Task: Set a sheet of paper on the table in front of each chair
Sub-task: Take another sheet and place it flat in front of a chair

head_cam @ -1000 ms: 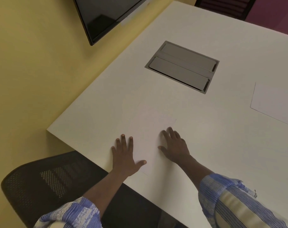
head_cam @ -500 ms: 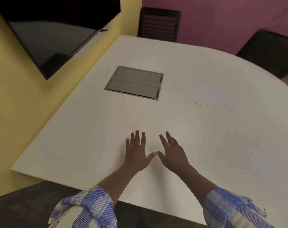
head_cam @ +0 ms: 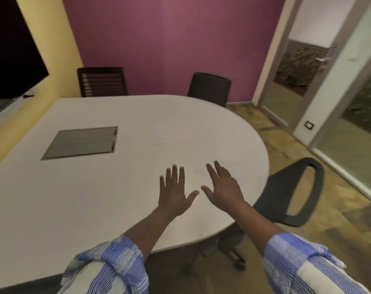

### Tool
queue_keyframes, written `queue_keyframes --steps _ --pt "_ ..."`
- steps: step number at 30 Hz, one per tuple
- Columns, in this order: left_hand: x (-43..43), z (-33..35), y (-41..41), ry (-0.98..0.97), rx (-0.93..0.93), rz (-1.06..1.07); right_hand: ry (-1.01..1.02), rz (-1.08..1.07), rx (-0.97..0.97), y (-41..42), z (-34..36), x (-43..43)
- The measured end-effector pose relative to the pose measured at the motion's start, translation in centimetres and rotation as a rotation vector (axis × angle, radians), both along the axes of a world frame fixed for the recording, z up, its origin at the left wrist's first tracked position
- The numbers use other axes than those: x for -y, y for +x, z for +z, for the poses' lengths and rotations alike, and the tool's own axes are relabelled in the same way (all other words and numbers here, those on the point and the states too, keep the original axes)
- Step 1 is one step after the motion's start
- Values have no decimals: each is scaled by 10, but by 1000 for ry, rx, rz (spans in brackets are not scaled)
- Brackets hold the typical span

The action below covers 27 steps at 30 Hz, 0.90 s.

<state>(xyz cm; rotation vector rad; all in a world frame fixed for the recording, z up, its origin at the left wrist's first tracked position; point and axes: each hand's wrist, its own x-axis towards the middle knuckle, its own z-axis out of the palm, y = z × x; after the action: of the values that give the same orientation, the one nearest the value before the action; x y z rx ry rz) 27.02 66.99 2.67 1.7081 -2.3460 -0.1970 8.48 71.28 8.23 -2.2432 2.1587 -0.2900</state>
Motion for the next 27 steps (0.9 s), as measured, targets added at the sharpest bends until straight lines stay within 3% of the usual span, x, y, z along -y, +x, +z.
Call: queue_keyframes --steps 12,27 --pt "-24 50 -210 -71 -60 -240 -74 -298 47 -188 53 -67" --pt "101 43 -420 -77 -72 -192 -23 -314 57 -412 46 52"
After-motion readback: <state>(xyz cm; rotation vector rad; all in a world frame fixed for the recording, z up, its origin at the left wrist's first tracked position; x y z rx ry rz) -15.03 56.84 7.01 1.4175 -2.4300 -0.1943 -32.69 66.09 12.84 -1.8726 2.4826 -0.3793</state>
